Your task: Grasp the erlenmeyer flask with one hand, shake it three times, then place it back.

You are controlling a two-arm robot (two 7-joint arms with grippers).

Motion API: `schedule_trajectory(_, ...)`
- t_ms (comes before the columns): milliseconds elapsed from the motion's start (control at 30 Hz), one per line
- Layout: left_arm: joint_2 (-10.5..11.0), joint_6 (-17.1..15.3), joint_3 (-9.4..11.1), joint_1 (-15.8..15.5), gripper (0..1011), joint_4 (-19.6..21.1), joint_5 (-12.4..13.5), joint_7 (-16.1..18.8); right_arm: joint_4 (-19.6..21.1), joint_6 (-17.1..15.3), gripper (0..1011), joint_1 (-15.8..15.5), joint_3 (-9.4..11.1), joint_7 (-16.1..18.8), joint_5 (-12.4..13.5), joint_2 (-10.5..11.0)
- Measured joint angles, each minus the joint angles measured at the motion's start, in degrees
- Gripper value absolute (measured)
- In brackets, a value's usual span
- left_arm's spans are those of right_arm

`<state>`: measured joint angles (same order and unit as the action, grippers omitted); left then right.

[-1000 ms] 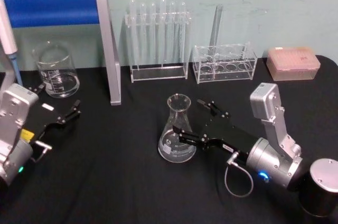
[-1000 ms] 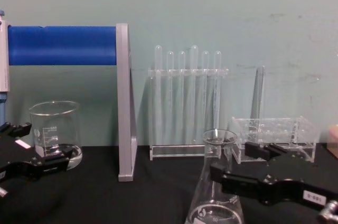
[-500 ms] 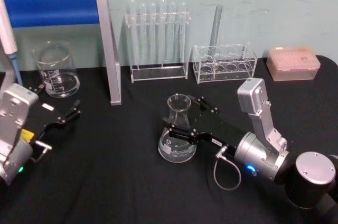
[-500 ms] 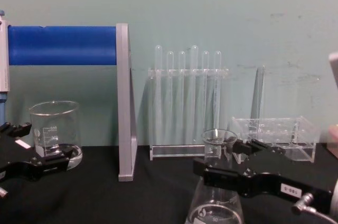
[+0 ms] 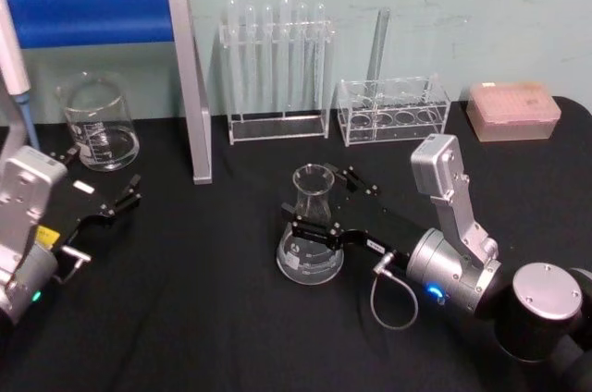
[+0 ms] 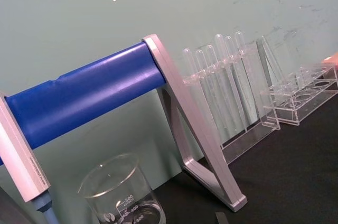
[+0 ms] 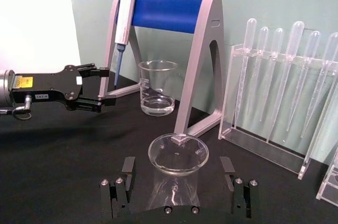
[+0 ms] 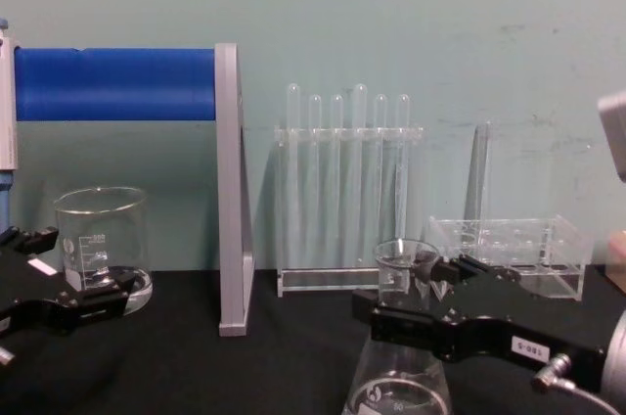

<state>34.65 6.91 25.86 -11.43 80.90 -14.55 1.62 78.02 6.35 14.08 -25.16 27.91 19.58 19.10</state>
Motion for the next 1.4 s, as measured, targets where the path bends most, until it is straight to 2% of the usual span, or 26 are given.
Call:
schedule_trajectory(400,0.00,0.00,0.00,0.00,1001,0.00,0.00,0.00,0.07,0.03,981,-0.06,0.05,-0.04,0.08,0.06)
schedule_trajectory(700,0.00,0.00,0.00,0.00,1001,0.00,0.00,0.00,0.12,0.03,750,-0.10,0.05,-0.07,0.12,0.11)
schedule_trajectory(733,0.00,0.00,0.00,0.00,1001,0.00,0.00,0.00,0.13,0.03,750,-0.10,0.05,-0.07,0.13,0.11)
schedule_trajectory(767,0.00,0.00,0.00,0.00,1001,0.00,0.00,0.00,0.13,0.03,693,-0.10,0.06,-0.08,0.13,0.11)
schedule_trajectory(933,0.00,0.00,0.00,0.00,1001,0.00,0.00,0.00,0.15,0.02,553,-0.11,0.05,-0.08,0.16,0.12)
schedule_trajectory(1000,0.00,0.00,0.00,0.00,1001,0.00,0.00,0.00,0.15,0.02,463,-0.11,0.05,-0.08,0.17,0.11)
schedule_trajectory(1400,0.00,0.00,0.00,0.00,1001,0.00,0.00,0.00,0.80,-0.19,449,-0.38,0.37,-0.60,0.07,0.23)
